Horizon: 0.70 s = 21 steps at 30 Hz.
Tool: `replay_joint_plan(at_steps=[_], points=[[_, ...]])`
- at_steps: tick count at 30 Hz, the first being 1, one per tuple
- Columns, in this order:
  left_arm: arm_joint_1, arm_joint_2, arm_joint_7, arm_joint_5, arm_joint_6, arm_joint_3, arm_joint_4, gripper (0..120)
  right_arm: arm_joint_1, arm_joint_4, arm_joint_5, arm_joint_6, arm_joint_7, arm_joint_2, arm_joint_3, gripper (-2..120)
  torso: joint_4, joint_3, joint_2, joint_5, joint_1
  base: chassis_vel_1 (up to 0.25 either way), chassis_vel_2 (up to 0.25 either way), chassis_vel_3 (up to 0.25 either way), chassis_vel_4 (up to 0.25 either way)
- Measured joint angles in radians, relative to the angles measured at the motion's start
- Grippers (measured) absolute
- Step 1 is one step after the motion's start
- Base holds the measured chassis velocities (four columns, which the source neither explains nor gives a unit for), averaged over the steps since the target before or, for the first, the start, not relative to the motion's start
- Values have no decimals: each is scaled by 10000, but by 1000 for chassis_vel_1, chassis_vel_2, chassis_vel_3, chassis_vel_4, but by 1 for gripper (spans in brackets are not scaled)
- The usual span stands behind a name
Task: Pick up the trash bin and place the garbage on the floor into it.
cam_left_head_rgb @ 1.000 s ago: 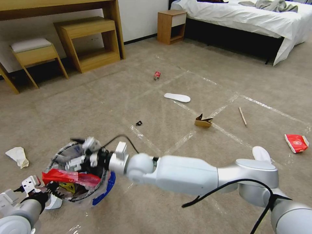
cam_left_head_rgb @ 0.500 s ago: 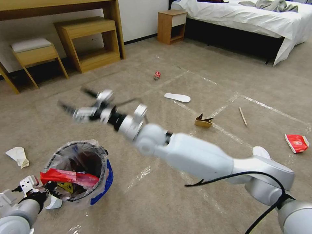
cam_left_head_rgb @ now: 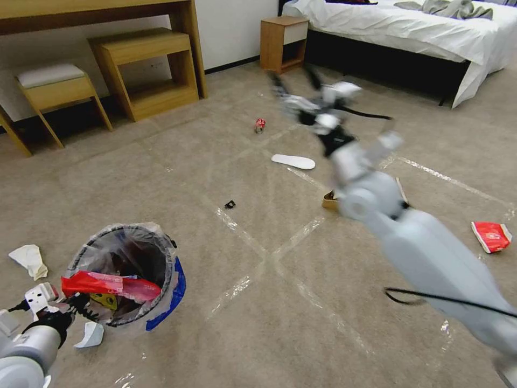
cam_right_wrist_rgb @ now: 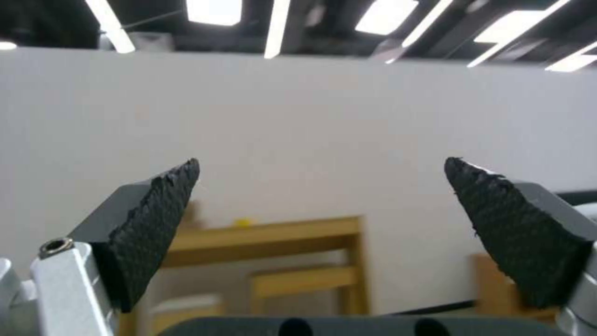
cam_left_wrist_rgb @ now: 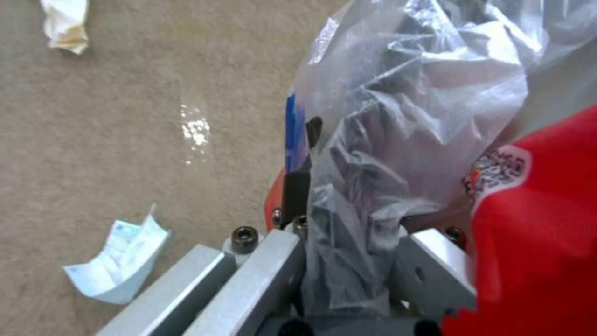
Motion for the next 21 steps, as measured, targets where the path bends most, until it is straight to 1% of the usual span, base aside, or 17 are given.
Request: replay_joint_plan(at_steps=[2,3,4,6,7,8,10,11,12,13,14,15,16,17,18,19,21], points=[[49,-43,12,17,-16,-51,-19,0,-110,18,-41,16,14,-5,166,100,2,0,0,2,0,0,0,0,0],[227,-224,27,76,-59,-244,-123,0,-499,104,-186,83,62,0,730,100,9,0,0,4,0,0,0,0,0],[246,-293,28,86,-64,-287,-195,0,-853,278,-343,77,157,8,1218,100,31,1,0,0,0,0,0,0,0],[241,-314,28,87,-65,-294,-221,0,-1113,397,-453,60,254,10,1565,100,29,1,0,-2,0,0,0,0,0],[229,-352,25,137,-64,-315,-271,0,-1925,730,-863,-121,633,22,2385,100,13,-1,1,-6,-1,0,0,0,0],[229,-352,25,137,-64,-315,-271,0,-1925,730,-863,-121,633,22,2385,100,13,-1,1,-6,-1,0,0,0,0],[237,-458,35,284,-87,-378,-327,0,-3193,1136,-1708,-472,1170,122,3209,100,0,1,0,7,0,0,0,0,0],[229,-503,37,332,-108,-403,-364,0,-3902,1380,-2333,-654,1440,227,3682,100,7,0,1,6,0,0,0,0,0],[207,-522,51,360,-122,-404,-375,0,-4525,1601,-2823,-671,1557,331,4010,100,4,-1,0,0,-1,0,0,0,0],[207,-522,51,360,-122,-404,-375,0,-4525,1601,-2823,-671,1557,331,4010,100,4,-1,0,0,-1,0,0,0,0],[189,-537,62,378,-127,-403,-378,0,-5177,1797,-3241,-667,1607,457,4320,100,9,1,0,-4,-1,0,0,0,0],[180,-545,63,406,-136,-400,-379,0,-5919,2018,-3566,-595,1633,638,4594,100,9,0,0,0,-1,0,0,0,0],[180,-545,63,406,-136,-400,-379,0,-5919,2018,-3566,-595,1633,638,4594,100,9,0,0,0,-1,0,0,0,0],[179,-555,92,454,-181,-396,-379,0,-6888,2277,-3866,-401,1688,881,4805,100,9,-1,1,-3,-1,0,0,0,0],[182,-558,106,471,-198,-394,-377,0,-7432,2385,-4026,-243,1654,1032,4894,100,6,0,1,-1,0,0,0,0,0],[182,-558,106,471,-198,-394,-377,0,-7432,2385,-4026,-243,1654,1032,4894,100,6,0,1,-1,0,0,0,0,0],[198,-558,125,479,-217,-382,-377,0,-8142,2493,-4323,168,1504,1354,4981,100,5,0,0,-2,-1,0,0,0,0]])
